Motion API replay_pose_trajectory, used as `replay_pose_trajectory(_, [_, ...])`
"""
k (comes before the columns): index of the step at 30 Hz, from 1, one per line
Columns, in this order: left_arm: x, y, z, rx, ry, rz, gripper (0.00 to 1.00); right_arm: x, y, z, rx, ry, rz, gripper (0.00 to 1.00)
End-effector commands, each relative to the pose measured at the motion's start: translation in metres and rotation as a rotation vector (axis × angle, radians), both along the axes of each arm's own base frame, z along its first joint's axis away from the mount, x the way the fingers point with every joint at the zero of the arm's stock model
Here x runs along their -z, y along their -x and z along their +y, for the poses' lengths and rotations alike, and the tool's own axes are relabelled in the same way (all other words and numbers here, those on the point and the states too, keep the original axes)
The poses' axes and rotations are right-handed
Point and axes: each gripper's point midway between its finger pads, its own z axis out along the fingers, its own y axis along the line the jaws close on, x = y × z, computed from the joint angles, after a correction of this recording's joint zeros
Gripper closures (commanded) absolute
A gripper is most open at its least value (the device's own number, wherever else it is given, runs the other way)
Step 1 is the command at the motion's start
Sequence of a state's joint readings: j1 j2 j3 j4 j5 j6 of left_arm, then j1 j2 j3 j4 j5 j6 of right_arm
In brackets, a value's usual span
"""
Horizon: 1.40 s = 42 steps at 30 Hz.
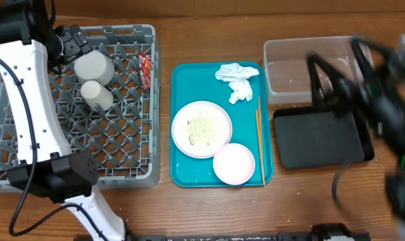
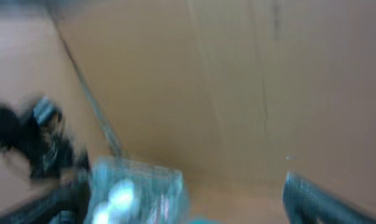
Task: Sort waste into correct bins and load items into the dishwasher
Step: 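Reach the right gripper to the white tissue on the tray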
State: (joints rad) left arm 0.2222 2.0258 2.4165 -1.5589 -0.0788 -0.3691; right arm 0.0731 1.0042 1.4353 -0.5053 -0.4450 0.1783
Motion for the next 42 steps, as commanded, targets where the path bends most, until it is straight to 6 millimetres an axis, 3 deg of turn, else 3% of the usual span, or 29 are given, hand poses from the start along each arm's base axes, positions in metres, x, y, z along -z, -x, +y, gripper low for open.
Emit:
replay_pose_trajectory(1, [0.002, -0.002, -0.003, -0.011, 0.012, 0.001, 0.00, 0.006, -0.047, 0.024, -0.098, 0.167, 0.103, 0.00])
replay_pose_trajectory(4, [0.002, -0.002, -0.003, -0.011, 0.012, 0.001, 0.00, 0.039, -0.081, 0.043, -0.138, 0.262, 0.299, 0.00])
replay_pose_trajectory(8, [0.002, -0.002, -0.003, -0.011, 0.012, 0.001, 0.00, 0.093, -0.105, 0.069, -0.224, 0.377, 0.490, 0.00])
replay_pose_trajectory(10, [0.002, -0.002, -0.003, -0.011, 0.012, 0.001, 0.00, 0.128, -0.121, 0.088, -0.261, 0.354, 0.600, 0.00])
replay_pose_trajectory(15, [0.002, -0.002, -0.003, -0.011, 0.012, 0.001, 0.00, 0.198, -0.143, 0.112, -0.255, 0.275, 0.846, 0.00])
replay_pose_trajectory(19, [0.002, -0.002, -0.003, -0.011, 0.012, 0.001, 0.00, 0.239, -0.165, 0.127, -0.247, 0.263, 0.912, 0.00])
replay_pose_trajectory(21, [0.002, -0.002, -0.003, -0.011, 0.012, 0.001, 0.00, 0.256, -0.172, 0.128, -0.212, 0.290, 0.932, 0.00])
replay_pose_trajectory(28, [0.002, -0.002, -0.003, -0.011, 0.012, 0.001, 0.00, 0.327, -0.198, 0.106, 0.359, 0.306, 1.077, 0.03])
replay_pose_trajectory(34, [0.002, -0.002, -0.003, -0.011, 0.012, 0.001, 0.00, 0.375, -0.205, 0.112, 0.486, 0.238, 1.159, 0.09])
replay_pose_trajectory(37, [0.002, -0.002, -0.003, -0.011, 0.012, 0.001, 0.00, 0.393, -0.209, 0.108, 0.580, 0.165, 1.198, 0.12])
replay_pose_trajectory(42, [0.002, -0.002, -0.003, -0.011, 0.012, 0.001, 0.00, 0.400, -0.215, 0.102, 0.670, 0.070, 1.208, 0.20])
